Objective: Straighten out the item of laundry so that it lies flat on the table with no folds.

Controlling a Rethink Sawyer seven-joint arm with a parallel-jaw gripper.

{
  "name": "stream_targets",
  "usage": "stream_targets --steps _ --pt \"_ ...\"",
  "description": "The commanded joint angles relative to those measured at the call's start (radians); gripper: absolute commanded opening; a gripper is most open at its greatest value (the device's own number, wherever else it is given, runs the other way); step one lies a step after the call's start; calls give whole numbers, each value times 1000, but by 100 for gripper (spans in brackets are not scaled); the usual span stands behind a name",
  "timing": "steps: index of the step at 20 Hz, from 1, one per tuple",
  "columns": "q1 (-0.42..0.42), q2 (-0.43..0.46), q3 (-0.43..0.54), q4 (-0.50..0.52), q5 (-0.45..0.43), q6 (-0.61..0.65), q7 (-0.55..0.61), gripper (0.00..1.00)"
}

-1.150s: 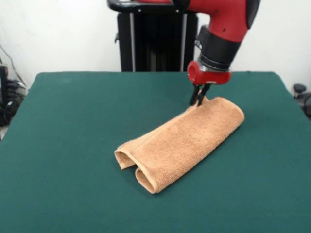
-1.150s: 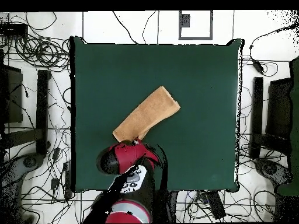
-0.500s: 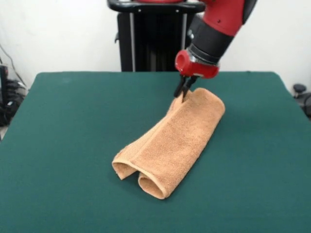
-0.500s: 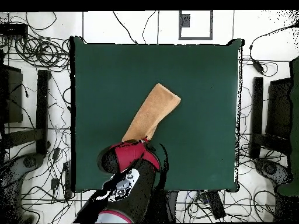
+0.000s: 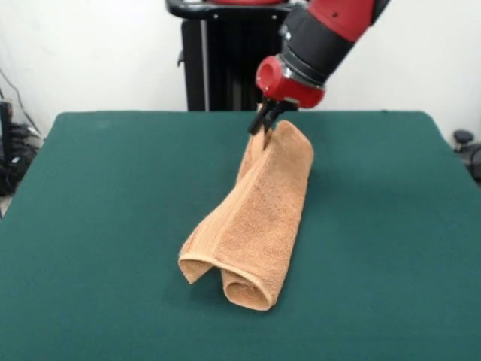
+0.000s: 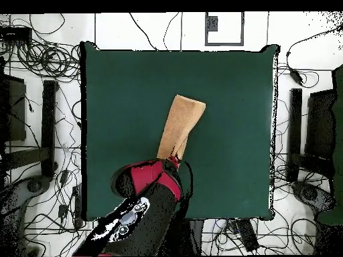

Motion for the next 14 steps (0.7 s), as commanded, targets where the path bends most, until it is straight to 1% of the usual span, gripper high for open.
stream_targets --steps 1,5,7,14 --pt "65 2 -43 -118 -60 191 60 0" --pt "76 -8 -61 -130 -92 224 50 0" --pt "80 -7 -70 -140 -122 231 41 0" --pt "88 -49 -90 -162 -191 266 14 0"
